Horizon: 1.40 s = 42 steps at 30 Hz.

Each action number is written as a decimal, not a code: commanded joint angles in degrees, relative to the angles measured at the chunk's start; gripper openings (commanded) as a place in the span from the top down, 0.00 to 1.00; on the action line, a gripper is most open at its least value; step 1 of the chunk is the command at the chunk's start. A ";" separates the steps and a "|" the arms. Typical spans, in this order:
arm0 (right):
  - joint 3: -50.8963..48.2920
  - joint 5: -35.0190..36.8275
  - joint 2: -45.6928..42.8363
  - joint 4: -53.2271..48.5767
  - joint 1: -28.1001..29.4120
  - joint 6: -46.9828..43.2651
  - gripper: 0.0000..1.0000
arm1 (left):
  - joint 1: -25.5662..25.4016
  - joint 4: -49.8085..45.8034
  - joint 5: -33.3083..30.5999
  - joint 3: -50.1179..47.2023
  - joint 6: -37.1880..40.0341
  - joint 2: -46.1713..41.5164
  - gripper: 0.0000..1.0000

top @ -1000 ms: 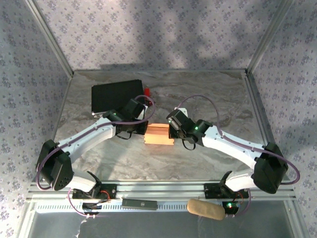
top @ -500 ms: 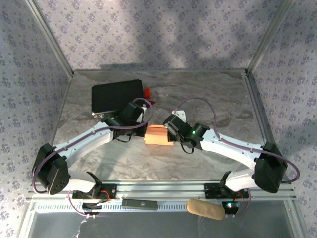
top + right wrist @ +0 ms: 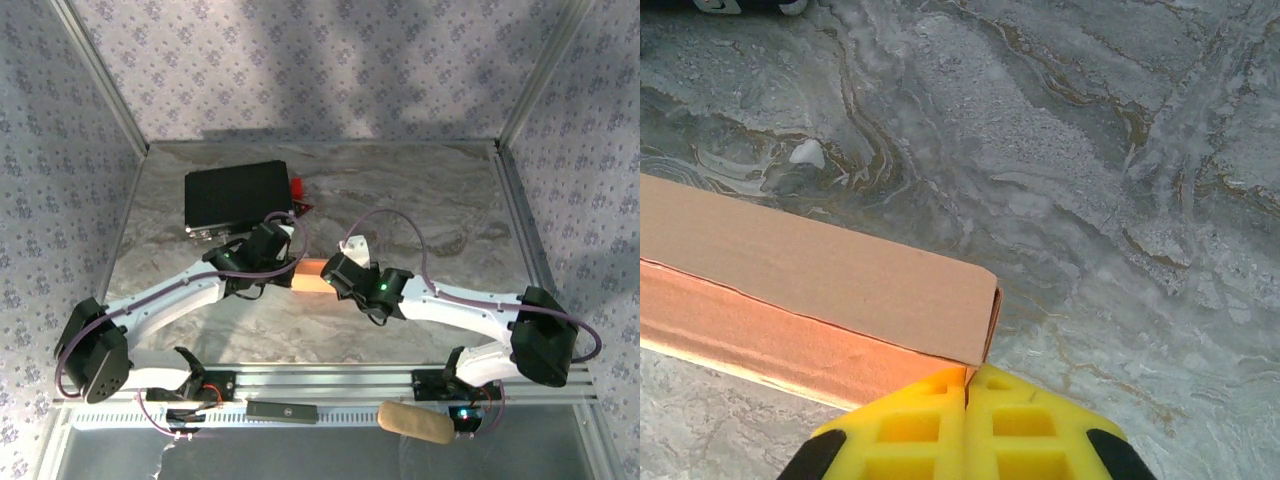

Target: Fold the paper box

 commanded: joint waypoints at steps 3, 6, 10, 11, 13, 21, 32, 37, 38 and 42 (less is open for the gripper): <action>-0.74 -0.28 -1.61 0.66 2.06 0.76 0.94 | -1.82 1.00 0.03 -2.34 -2.29 -1.11 0.98; 0.09 -2.03 -4.33 -0.62 2.81 2.12 0.76 | -2.47 1.01 -1.67 -2.48 -2.90 -1.48 0.98; 0.23 -5.68 -9.63 -2.01 3.69 6.45 0.54 | -3.23 1.32 -3.89 -2.71 -4.17 -1.49 0.98; -0.04 -6.74 -10.98 -1.92 3.86 8.02 0.49 | -3.33 1.50 -4.36 -2.76 -4.47 -1.40 0.98; -0.90 -8.59 -14.22 -2.09 3.91 12.78 0.39 | -3.76 1.87 -5.00 -3.04 -4.94 -1.15 0.98; -6.41 -17.34 -23.20 1.67 -1.62 45.29 0.24 | -5.68 2.05 -8.38 -2.55 -6.71 -0.93 0.98; -12.25 -26.29 -21.58 13.22 -6.46 68.02 0.19 | -7.21 1.73 -10.65 -2.08 -7.69 -0.54 0.98; -15.44 -29.01 -20.09 17.35 -9.28 69.50 0.17 | -7.46 1.79 -10.92 -1.78 -7.71 -0.30 0.98; -16.35 -30.32 -19.39 19.11 -10.24 69.83 0.18 | -7.55 1.70 -10.88 -1.64 -7.65 -0.21 0.98; -18.24 -33.98 -16.74 23.70 -13.88 70.38 0.21 | -7.81 1.35 -10.95 -0.98 -7.54 0.18 0.98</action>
